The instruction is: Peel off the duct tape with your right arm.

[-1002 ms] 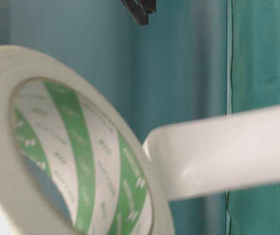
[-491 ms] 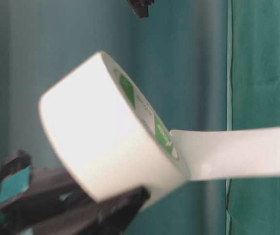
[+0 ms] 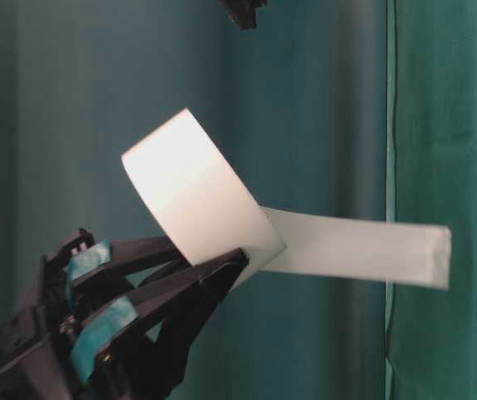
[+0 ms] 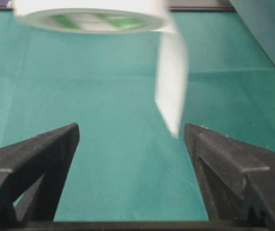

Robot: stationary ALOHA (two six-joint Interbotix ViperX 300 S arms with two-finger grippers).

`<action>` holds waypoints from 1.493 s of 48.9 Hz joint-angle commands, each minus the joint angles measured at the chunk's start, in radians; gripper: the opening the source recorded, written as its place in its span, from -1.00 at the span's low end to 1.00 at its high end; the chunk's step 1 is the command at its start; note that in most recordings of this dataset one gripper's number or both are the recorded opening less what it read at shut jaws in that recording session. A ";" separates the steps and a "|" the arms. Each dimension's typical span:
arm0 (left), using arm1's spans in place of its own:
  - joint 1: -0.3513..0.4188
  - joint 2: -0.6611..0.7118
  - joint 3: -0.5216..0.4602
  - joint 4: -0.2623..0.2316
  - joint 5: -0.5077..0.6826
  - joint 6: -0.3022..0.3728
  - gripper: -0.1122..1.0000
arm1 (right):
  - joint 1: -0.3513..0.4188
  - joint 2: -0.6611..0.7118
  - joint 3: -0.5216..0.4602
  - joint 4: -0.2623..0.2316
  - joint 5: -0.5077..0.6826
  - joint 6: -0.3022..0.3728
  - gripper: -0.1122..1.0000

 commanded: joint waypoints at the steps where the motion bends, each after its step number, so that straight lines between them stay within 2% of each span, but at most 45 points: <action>1: 0.029 -0.031 -0.025 0.003 -0.009 0.018 -0.43 | -0.002 0.000 -0.009 0.002 -0.006 0.002 0.25; 17: 0.038 -0.002 0.017 0.000 -0.028 0.026 -0.43 | -0.002 0.000 -0.005 0.002 -0.009 0.002 0.25; 27: -0.012 0.003 0.080 -0.002 -0.114 0.021 -0.43 | -0.002 0.000 -0.002 0.000 -0.009 0.002 0.25; 37: -0.049 -0.003 0.098 -0.005 -0.150 0.008 -0.43 | -0.002 0.000 0.000 0.002 -0.011 0.002 0.25; 61: -0.109 0.066 0.104 -0.005 -0.173 -0.244 -0.43 | -0.002 0.000 -0.002 0.000 -0.011 0.002 0.25; 73: -0.124 0.092 0.110 -0.005 -0.209 -0.302 -0.43 | -0.002 0.000 -0.002 0.002 -0.009 0.002 0.25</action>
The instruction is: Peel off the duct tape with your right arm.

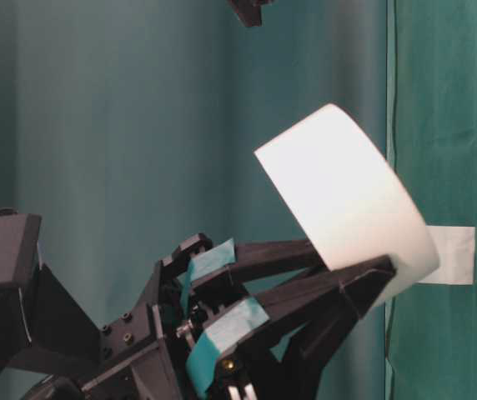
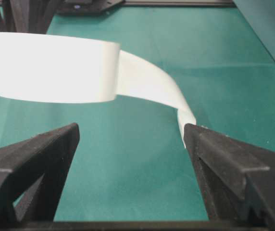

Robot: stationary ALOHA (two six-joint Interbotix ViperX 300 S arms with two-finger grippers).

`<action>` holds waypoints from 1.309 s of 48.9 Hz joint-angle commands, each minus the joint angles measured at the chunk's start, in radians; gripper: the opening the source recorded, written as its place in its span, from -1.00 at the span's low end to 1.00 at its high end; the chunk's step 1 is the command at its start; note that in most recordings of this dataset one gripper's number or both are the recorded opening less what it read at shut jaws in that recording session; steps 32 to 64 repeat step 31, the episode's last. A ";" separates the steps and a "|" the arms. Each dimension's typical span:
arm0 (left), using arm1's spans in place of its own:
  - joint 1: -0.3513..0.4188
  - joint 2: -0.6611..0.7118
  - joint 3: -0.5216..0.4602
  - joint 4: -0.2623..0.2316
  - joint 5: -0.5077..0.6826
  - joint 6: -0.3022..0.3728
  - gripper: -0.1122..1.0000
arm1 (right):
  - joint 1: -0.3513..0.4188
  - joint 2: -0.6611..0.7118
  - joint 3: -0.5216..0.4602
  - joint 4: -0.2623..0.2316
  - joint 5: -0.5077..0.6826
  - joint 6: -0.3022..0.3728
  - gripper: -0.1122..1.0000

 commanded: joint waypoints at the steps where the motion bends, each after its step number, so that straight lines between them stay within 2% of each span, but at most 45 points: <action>1: -0.005 -0.008 -0.006 0.000 -0.020 -0.009 -0.43 | -0.002 -0.002 -0.008 0.002 -0.011 0.002 0.25; 21: -0.005 0.064 0.037 0.000 -0.078 -0.087 -0.43 | -0.002 -0.002 -0.009 0.002 -0.011 0.002 0.25; 31: -0.005 0.104 0.054 0.000 -0.109 -0.091 -0.43 | 0.000 -0.002 -0.009 0.002 -0.011 0.003 0.25; 64: -0.005 0.104 0.054 0.000 -0.109 -0.091 -0.43 | 0.000 -0.002 -0.009 0.002 -0.011 0.003 0.25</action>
